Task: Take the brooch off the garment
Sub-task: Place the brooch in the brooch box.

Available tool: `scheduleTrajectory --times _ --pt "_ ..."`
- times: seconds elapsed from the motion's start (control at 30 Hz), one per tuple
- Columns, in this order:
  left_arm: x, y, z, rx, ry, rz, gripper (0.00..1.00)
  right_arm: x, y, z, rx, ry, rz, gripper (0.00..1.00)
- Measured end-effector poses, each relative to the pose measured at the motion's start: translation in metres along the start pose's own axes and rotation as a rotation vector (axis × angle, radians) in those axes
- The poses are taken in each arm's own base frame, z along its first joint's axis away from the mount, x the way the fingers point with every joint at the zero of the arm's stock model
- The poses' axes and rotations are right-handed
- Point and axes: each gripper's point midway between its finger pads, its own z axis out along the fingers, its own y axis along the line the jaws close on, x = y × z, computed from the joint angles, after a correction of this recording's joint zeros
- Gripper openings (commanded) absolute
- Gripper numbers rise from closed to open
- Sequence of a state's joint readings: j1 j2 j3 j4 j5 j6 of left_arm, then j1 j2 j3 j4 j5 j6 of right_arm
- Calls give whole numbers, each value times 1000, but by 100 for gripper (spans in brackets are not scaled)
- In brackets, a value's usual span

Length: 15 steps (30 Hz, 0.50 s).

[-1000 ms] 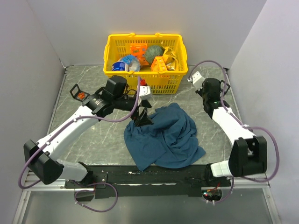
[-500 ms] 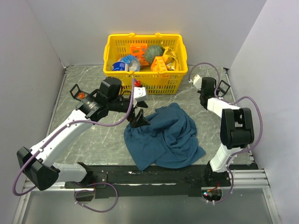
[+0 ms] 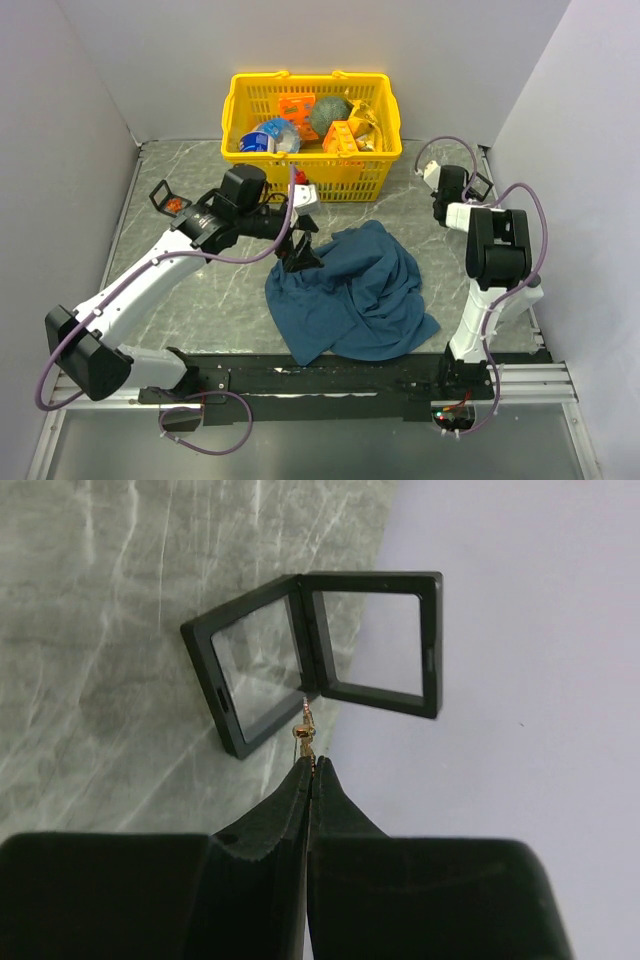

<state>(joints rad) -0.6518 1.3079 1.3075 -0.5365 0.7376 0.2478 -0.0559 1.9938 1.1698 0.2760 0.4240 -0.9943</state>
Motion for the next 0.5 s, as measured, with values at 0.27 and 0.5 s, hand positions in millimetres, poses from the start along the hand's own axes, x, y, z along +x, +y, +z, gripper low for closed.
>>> scheduleTrajectory --times 0.27,0.5 --pt "7 9 7 0 21 -32 96 -1 9 21 12 -7 13 0" --pt "7 13 7 -5 21 -37 96 -13 -10 25 63 -35 44 0"
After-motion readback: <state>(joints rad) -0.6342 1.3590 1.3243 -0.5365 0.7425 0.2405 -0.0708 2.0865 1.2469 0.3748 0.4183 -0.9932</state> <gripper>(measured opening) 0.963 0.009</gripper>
